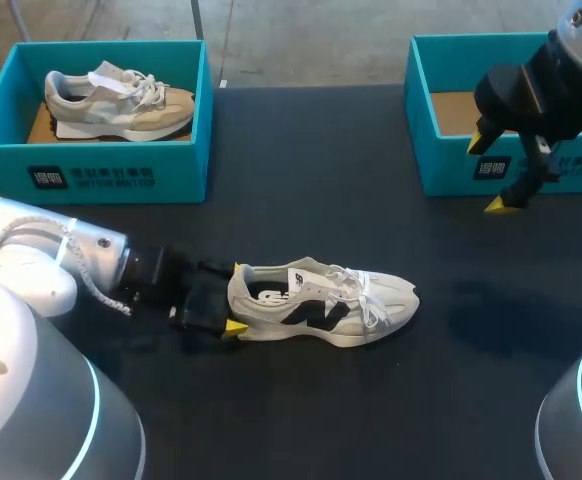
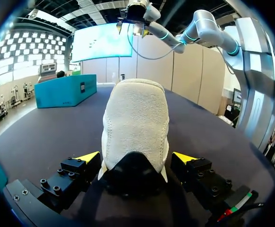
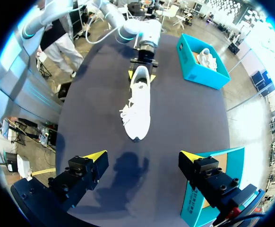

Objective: Take the shoe out of the shoebox, open the shoe tongue, remove and reinsert the insole, then place the shoe into the shoebox

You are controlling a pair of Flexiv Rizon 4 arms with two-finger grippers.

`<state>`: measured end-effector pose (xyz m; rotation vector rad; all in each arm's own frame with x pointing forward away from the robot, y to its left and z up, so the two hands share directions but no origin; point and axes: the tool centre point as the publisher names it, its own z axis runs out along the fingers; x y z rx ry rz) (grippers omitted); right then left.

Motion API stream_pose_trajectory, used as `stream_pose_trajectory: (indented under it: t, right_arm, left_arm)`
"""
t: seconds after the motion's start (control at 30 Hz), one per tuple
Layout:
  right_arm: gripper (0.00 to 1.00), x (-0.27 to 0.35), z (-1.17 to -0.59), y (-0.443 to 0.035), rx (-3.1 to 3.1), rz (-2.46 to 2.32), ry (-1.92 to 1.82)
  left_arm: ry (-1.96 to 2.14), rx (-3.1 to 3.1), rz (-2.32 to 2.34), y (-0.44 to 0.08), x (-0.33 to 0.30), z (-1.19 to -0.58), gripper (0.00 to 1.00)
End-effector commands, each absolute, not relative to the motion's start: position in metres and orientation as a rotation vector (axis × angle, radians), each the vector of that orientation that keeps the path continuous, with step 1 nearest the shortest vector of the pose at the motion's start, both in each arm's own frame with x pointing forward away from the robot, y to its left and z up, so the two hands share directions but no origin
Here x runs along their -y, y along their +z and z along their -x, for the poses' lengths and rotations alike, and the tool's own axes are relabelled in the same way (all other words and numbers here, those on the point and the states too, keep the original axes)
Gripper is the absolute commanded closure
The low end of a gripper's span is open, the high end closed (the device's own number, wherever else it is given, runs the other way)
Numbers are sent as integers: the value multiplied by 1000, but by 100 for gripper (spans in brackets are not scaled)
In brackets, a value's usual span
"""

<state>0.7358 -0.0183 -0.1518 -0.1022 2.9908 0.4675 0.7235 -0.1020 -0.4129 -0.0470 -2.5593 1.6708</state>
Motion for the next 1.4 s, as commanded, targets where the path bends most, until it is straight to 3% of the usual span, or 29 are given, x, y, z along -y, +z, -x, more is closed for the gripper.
stream_pose_trajectory:
  t: [0.03, 0.9, 0.93, 0.97, 1.0, 1.03, 1.07, 1.4]
  right_arm:
    - [0, 17, -738, -152, -2996, 102, 462]
    - [0, 17, -738, -152, -2996, 102, 462]
    - [0, 17, -738, -152, -2996, 102, 462]
    - [0, 17, -738, -152, -2996, 102, 462]
    - [0, 17, -738, -152, -2996, 102, 462]
    - [0, 17, -738, -152, -2996, 102, 462]
    - [0, 17, -738, -152, -2996, 102, 462]
    - [0, 17, -738, -152, -2996, 102, 462]
  left_arm:
    - [1665, 2562, 49, -416, 109, -725, 0]
    - [1652, 2570, 47, -430, 123, -724, 0]
    - [1652, 2569, 48, -431, 123, -724, 14]
    - [1652, 2568, 49, -431, 123, -724, 43]
    - [1653, 2567, 49, -431, 123, -724, 60]
    - [1654, 2566, 49, -431, 123, -724, 69]
    - [1655, 2566, 48, -431, 123, -724, 100]
    - [1645, 2559, 41, -432, 119, -723, 100]
